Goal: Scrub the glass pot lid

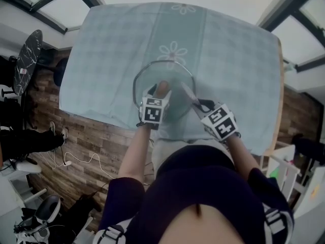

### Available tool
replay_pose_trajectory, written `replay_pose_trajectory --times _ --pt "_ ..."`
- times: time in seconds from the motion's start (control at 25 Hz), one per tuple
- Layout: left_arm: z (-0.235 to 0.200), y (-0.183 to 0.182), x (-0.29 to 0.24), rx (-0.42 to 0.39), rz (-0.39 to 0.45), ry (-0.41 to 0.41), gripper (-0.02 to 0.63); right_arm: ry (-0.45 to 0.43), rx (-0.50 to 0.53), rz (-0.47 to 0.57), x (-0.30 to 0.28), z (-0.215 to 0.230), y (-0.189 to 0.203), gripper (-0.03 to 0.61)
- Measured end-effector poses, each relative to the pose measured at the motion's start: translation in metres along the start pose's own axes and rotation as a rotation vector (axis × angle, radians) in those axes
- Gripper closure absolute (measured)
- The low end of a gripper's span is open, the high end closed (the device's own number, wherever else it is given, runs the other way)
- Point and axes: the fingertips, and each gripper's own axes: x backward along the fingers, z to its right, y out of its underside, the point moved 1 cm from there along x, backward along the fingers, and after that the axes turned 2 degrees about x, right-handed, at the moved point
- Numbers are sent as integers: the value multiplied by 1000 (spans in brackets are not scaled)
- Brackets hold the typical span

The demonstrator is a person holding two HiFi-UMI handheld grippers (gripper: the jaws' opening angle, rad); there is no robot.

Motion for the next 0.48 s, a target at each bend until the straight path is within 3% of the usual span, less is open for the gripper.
replay_pose_trajectory --times 0.24,0.4,0.48 --pt "1 -1 -16 -40 -28 -23 357 -3 -5 -1 -2 10 -1 502" --pt "-1 -6 -21 -61 -3 -40 362 -6 -12 -4 -4 15 0 502" --pt "-4 -7 -22 -56 6 -48 398 -5 -18 0 -6 17 -1 502"
